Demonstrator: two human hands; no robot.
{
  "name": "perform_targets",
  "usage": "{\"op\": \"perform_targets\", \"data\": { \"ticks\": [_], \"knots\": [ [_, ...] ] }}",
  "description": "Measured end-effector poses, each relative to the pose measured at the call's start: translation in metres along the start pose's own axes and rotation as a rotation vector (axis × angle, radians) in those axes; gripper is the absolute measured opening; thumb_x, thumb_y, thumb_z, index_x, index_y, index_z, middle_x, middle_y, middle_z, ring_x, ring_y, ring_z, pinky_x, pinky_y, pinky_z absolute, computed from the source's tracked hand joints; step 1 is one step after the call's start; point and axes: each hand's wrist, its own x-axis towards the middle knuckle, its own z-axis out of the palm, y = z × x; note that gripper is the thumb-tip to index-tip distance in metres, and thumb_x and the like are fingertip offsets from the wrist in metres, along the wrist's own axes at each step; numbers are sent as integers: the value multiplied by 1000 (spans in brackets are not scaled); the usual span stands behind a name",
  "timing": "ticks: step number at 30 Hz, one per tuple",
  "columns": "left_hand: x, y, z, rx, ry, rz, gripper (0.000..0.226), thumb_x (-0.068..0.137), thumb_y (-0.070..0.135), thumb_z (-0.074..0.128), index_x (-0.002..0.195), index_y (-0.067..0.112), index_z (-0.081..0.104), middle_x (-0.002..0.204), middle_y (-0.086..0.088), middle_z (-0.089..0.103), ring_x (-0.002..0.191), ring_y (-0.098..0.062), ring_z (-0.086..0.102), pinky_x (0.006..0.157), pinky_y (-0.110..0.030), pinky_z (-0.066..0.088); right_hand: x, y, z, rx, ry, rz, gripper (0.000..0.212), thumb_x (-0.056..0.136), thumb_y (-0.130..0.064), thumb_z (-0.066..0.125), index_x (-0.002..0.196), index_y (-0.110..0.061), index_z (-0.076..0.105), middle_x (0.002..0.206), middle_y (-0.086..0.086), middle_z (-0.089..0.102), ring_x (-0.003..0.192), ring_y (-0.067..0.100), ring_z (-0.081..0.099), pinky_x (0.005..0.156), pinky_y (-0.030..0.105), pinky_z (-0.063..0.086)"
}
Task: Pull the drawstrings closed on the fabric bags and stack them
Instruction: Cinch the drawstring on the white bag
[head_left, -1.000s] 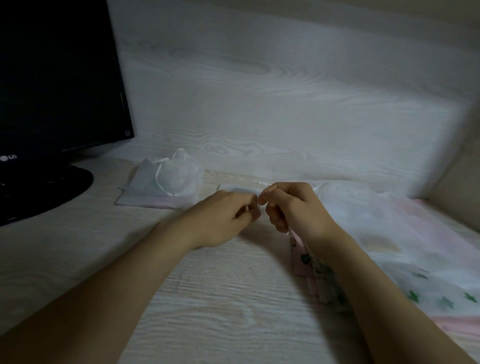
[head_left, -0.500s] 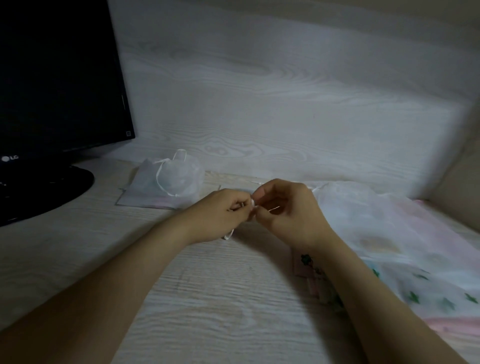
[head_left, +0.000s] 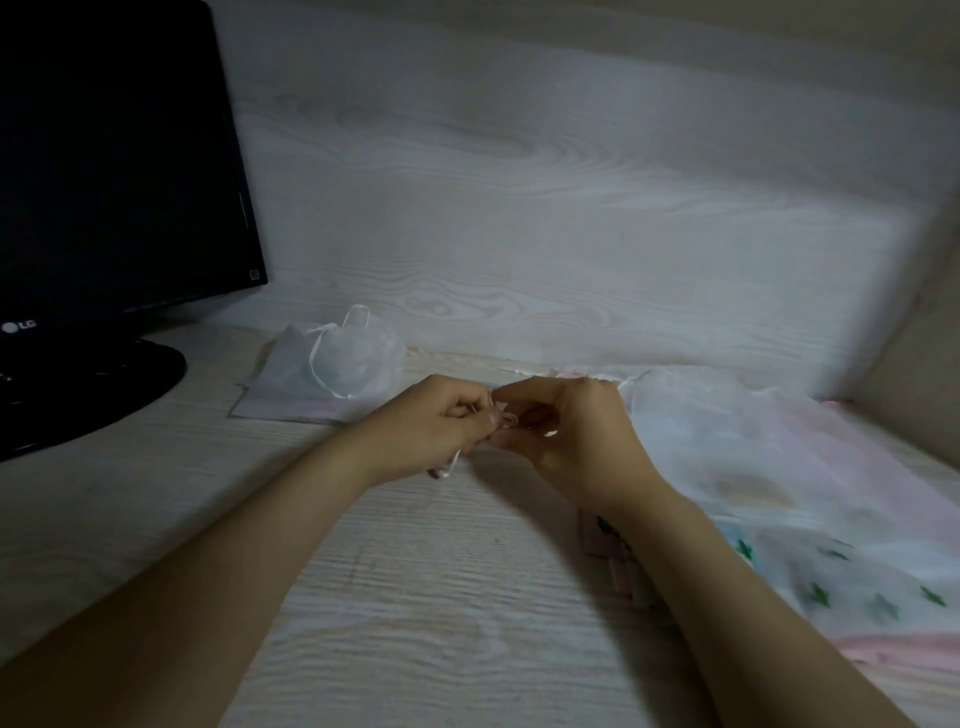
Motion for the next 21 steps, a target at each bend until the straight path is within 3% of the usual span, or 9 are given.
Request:
{"op": "perform_targets", "data": {
  "ticks": [4, 9, 13, 18, 21],
  "knots": [
    [-2, 4, -4, 7, -8, -17, 25, 107, 25, 62, 90, 8, 71, 68, -11, 51, 53, -16, 50, 53, -26, 46, 2, 1, 0, -146, -28, -113, 13, 82, -21, 84, 95, -21, 80, 84, -3, 77, 72, 12, 67, 72, 38, 51],
    [-1, 5, -5, -24, 3, -49, 43, 106, 23, 63, 63, 29, 68, 65, -8, 51, 55, -17, 49, 53, -26, 44, 0, -4, 0, -45, 39, 20, 28, 82, -16, 86, 109, -19, 80, 92, -7, 80, 87, 1, 71, 82, 21, 54],
    [-1, 3, -4, -28, -11, -10, 33, 107, 21, 62, 76, 20, 72, 64, -3, 52, 52, -13, 49, 51, -24, 45, 1, -5, -3, -16, 10, 4, 16, 85, -9, 81, 94, -21, 84, 73, -19, 73, 71, -3, 69, 69, 12, 49],
    [0, 4, -2, 24, -17, -5, 27, 108, 21, 59, 88, 20, 76, 70, -2, 56, 53, -11, 53, 50, -20, 44, 2, -6, -1, -156, 13, -93, 19, 85, -6, 73, 89, -22, 84, 76, -9, 77, 72, 7, 69, 69, 23, 50],
    [2, 3, -1, 55, 5, 8, 19, 101, 29, 71, 86, 23, 79, 68, -8, 58, 61, -14, 54, 60, -27, 47, 5, -3, 1, -311, -25, -167, 17, 86, -9, 69, 90, -18, 82, 78, 1, 76, 69, 19, 67, 66, 37, 50]
  ]
}}
